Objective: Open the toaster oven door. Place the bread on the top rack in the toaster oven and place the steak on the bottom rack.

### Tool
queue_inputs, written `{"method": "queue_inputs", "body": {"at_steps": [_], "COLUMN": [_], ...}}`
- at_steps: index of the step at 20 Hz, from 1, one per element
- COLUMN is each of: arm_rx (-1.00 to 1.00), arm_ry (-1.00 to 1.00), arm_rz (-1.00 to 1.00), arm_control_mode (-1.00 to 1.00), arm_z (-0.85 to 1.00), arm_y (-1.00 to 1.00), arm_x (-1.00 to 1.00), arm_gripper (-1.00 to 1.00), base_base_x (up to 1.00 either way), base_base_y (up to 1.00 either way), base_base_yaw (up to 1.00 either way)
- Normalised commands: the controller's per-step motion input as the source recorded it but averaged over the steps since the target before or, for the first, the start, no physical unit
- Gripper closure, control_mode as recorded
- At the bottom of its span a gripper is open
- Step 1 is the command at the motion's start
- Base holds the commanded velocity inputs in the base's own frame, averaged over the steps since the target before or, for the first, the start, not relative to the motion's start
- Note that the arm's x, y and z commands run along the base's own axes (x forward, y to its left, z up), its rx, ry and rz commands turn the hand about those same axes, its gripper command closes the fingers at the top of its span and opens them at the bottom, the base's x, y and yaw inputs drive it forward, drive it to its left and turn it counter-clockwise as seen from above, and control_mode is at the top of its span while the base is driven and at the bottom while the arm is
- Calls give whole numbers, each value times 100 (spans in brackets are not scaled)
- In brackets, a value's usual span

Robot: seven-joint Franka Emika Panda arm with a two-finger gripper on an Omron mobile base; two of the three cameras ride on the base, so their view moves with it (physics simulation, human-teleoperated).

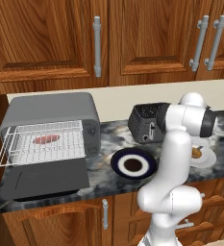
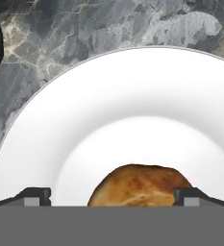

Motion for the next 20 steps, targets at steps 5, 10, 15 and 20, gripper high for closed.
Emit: {"method": "queue_inputs", "body": {"at_steps": [5, 10, 15, 20], "arm_rx": [-1, 0, 0, 0], "arm_ry": [10, 8, 6, 1], "arm_rz": [-10, -7, -6, -4], "arm_control_mode": [-100, -100, -100, -100], "arm_z": [-18, -3, 0, -9], "arm_y": [0, 0, 0, 1], "arm_x": [1, -1, -21, -20], "arm_gripper": [-100, -100, -100, -100], "base_base_x": [0, 0, 0, 0], "base_base_y": [0, 0, 0, 0], "base_base_yaw": [0, 0, 0, 0]}}
